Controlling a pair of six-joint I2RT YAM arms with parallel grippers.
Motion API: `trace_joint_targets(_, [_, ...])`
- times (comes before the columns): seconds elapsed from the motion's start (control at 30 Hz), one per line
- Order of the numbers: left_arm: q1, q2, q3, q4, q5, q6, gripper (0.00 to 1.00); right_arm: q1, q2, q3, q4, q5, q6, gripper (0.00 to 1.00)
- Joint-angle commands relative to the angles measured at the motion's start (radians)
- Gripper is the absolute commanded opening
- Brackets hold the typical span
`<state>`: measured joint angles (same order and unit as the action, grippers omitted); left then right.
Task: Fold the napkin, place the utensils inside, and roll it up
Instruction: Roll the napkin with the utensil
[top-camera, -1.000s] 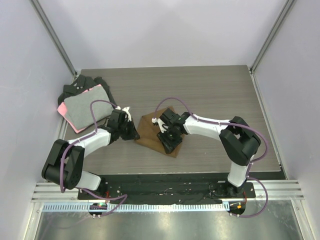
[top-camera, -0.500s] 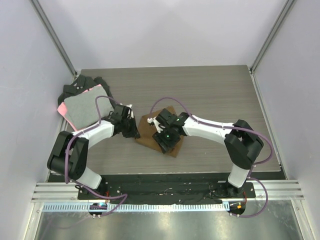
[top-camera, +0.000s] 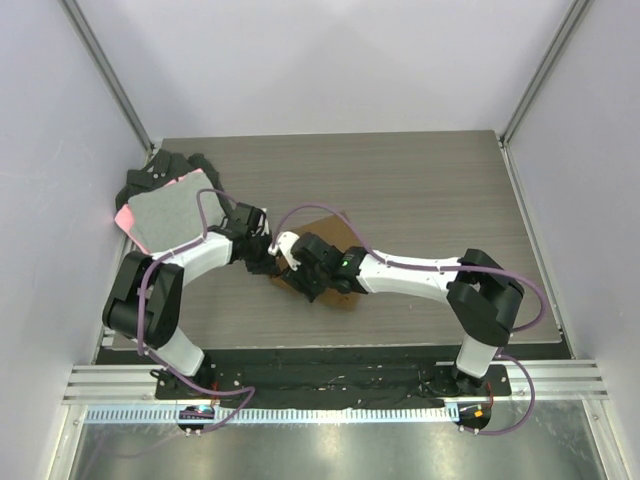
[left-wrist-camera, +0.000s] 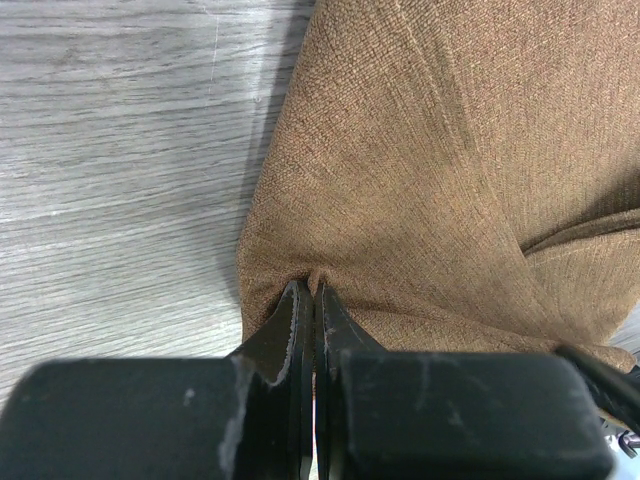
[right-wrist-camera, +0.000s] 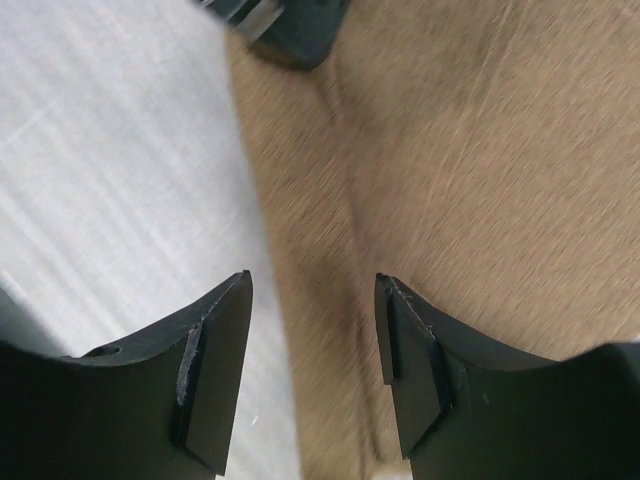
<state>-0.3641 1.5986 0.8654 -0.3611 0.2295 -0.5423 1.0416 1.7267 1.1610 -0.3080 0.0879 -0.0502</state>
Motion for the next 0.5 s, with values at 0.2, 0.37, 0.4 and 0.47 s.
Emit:
trace_joint_targets(0.2, [0.001,0.020,0.030,-0.042,0.014,0.005,0.00,0.028,0.043,-0.037,0.225,0.018,-0.085,0.58])
trace_joint_targets(0.37, [0.001,0.021,0.037,-0.045,0.016,0.008,0.00,0.049,0.051,-0.044,0.244,0.006,-0.112,0.58])
trace_joint_targets(0.4, [0.001,0.021,0.038,-0.045,0.017,0.008,0.00,0.051,0.063,-0.041,0.241,0.007,-0.112,0.58])
trace_joint_targets(0.47, [0.001,0.023,0.040,-0.044,0.019,0.008,0.00,0.049,0.079,-0.040,0.236,0.013,-0.119,0.58])
